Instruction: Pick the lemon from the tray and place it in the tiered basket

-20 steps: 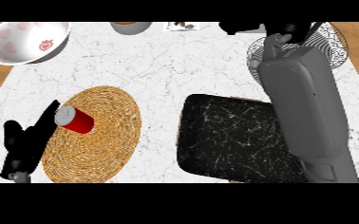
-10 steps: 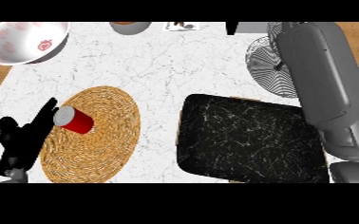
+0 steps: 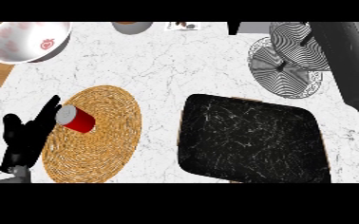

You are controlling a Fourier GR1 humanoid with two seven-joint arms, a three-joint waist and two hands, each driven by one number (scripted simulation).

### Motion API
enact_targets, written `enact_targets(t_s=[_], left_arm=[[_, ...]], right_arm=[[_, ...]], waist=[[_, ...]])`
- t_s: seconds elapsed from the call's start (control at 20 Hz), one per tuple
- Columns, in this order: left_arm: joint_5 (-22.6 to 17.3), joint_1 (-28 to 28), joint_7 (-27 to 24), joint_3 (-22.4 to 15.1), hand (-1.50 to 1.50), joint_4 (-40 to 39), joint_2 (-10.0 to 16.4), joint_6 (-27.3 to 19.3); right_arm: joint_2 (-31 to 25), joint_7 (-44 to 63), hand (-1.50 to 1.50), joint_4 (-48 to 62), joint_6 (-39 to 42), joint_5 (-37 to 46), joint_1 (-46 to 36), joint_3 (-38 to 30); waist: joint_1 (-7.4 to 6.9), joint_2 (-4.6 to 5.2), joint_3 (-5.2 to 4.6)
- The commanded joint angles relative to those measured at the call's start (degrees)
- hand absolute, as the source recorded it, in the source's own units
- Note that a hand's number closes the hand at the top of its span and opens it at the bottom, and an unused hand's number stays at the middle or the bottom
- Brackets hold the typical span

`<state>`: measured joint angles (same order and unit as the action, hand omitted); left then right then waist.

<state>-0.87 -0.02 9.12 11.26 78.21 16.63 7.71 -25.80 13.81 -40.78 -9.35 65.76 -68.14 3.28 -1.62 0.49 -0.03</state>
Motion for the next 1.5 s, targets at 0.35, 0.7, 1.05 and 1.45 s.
enact_targets(t_s=[0.35, 0.7, 1.05, 1.45], left_arm=[[0.0, -0.4, -0.3, 1.7, 0.00, -1.1, 0.7, 0.2], [0.2, 2.4, -0.5, -0.2, 0.00, 1.7, -1.3, 0.6], [1.8, 0.0, 0.2, -0.9, 0.00, 1.2, -2.7, -1.6], [1.3, 3.2, -2.9, 0.2, 0.00, 0.5, -1.7, 0.2]], right_arm=[[-2.3, -8.9, 1.50, 13.0, 2.6, 5.1, -7.0, 1.2], [-3.5, -2.8, 1.50, 23.9, 14.3, 3.3, -9.3, -2.4], [-5.1, 2.3, -1.50, 27.1, 12.5, 0.5, -6.8, -7.1], [-5.6, -1.0, -1.50, 20.8, 1.6, -5.5, -7.3, -13.6]], waist=[[0.22, -0.10, 0.01], [-1.11, 0.17, 0.01], [-0.27, 0.32, 0.06], [0.26, -0.21, 0.06]])
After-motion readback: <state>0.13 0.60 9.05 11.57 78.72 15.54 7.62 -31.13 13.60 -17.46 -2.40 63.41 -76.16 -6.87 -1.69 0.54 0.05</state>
